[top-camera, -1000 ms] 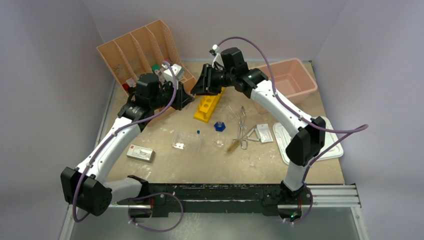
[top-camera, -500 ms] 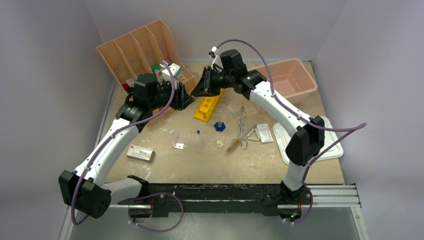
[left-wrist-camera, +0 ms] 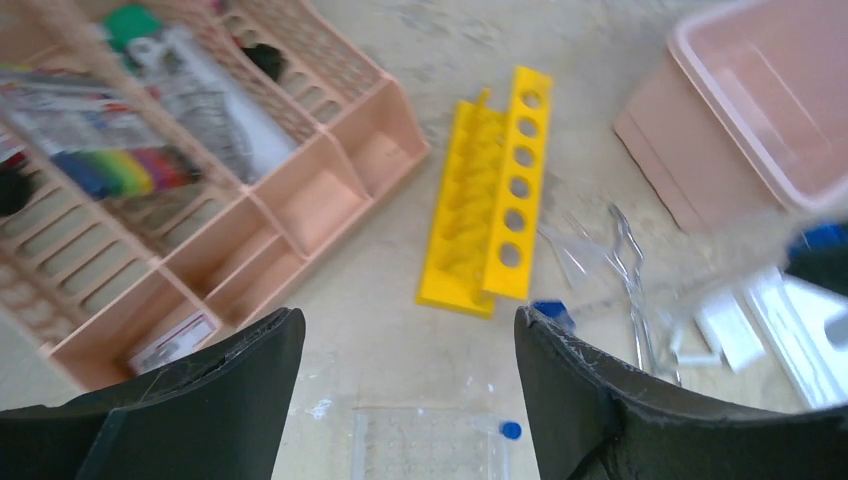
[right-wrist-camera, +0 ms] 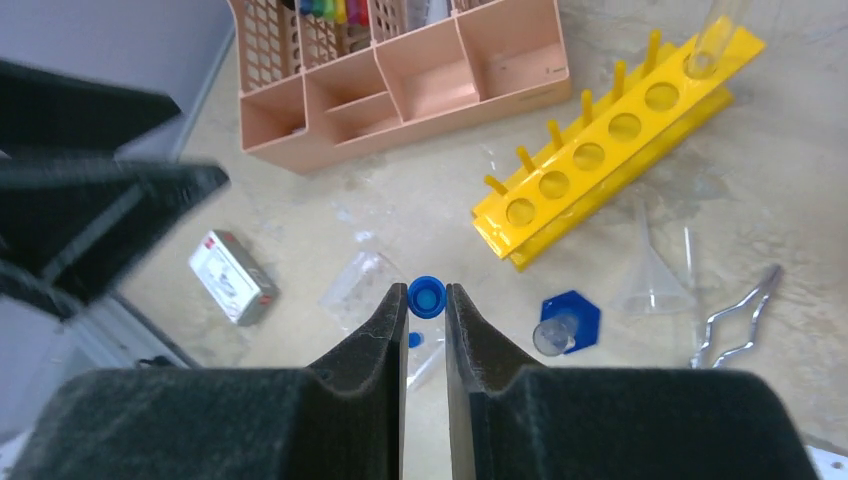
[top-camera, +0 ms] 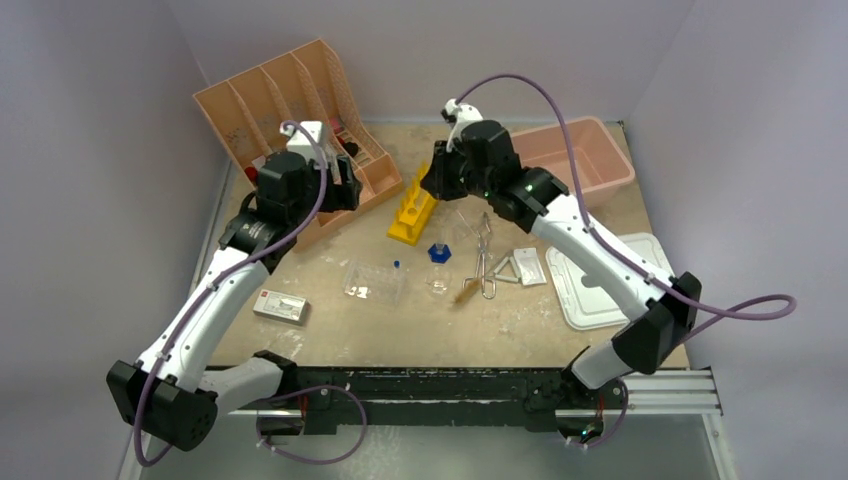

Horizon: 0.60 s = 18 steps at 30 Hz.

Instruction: Organize the chemistry lab equipment

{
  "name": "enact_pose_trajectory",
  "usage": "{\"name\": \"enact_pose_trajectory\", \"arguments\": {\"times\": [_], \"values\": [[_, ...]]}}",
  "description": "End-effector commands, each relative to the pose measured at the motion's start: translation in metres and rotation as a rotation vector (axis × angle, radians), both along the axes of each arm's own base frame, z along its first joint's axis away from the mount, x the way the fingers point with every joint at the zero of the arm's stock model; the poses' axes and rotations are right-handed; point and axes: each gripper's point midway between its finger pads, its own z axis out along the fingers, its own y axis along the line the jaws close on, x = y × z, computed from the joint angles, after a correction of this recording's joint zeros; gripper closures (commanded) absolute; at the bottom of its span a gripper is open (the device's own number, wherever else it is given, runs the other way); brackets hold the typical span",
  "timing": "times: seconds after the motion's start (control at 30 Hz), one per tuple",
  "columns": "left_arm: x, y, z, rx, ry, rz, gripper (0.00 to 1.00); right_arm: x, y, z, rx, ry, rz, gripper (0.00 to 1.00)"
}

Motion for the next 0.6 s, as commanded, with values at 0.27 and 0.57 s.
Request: {"name": "enact_pose_trajectory", "arguments": {"times": [0.27,0.57], "values": [[-0.012,0.078,-0.002,-0.132,0.047,0.555,0.24,-0.088,0.043,-0.017,-0.205,-0.286,0.113,0.84],[-0.042,0.071,-0.067,-0.175,0.212,0.542,0.26,-0.125,0.085,-0.072,-0.282,-0.363,0.143,0.85]]}}
